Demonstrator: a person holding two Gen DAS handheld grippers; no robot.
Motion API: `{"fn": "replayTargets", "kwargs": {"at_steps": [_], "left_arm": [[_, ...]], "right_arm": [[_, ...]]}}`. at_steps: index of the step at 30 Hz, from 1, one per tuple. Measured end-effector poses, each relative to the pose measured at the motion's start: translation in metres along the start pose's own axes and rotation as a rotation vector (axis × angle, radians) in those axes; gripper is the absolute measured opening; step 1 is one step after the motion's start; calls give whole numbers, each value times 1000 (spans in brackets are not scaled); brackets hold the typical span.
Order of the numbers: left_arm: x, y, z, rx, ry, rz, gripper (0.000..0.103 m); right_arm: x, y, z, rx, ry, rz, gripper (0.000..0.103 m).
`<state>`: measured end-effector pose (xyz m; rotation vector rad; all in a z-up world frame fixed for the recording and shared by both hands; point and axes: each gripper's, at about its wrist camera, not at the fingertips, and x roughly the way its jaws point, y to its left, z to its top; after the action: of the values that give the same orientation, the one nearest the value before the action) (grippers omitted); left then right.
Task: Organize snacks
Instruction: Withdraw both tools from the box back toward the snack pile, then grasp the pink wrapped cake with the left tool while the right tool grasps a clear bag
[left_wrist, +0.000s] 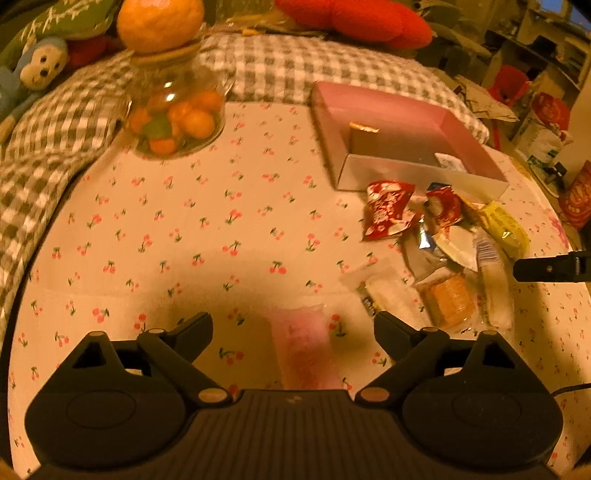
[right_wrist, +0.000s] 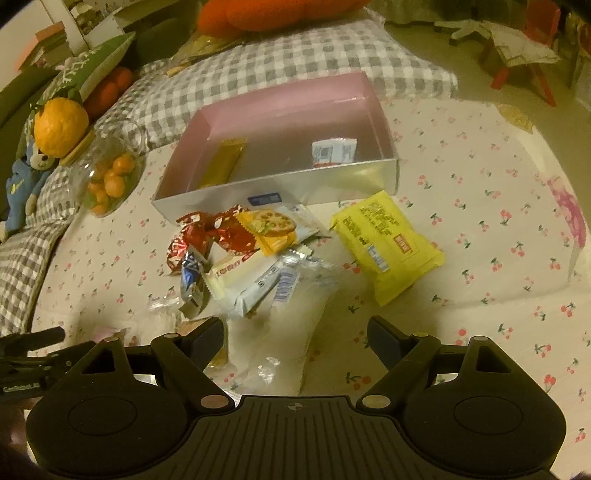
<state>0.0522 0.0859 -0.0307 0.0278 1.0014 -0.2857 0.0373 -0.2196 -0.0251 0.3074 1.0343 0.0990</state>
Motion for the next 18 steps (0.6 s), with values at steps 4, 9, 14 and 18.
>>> {"fn": "replayTargets", "kwargs": {"at_steps": [4,9,14,18], "left_arm": [[6,1,-1,-2,33,-10,84],[12,0,-5,-8,80,-25,75],[16,2,-8,-13,106,-27,63],[20,2,-10,-10,135,-40,54]], "right_arm": [[6,5,-1,2,29,16,87],[15,10,-4,4,56,9,87],[22,10,-6,-3,42,-41,87],[30,12,-9,-28,51,-85,86]]}}
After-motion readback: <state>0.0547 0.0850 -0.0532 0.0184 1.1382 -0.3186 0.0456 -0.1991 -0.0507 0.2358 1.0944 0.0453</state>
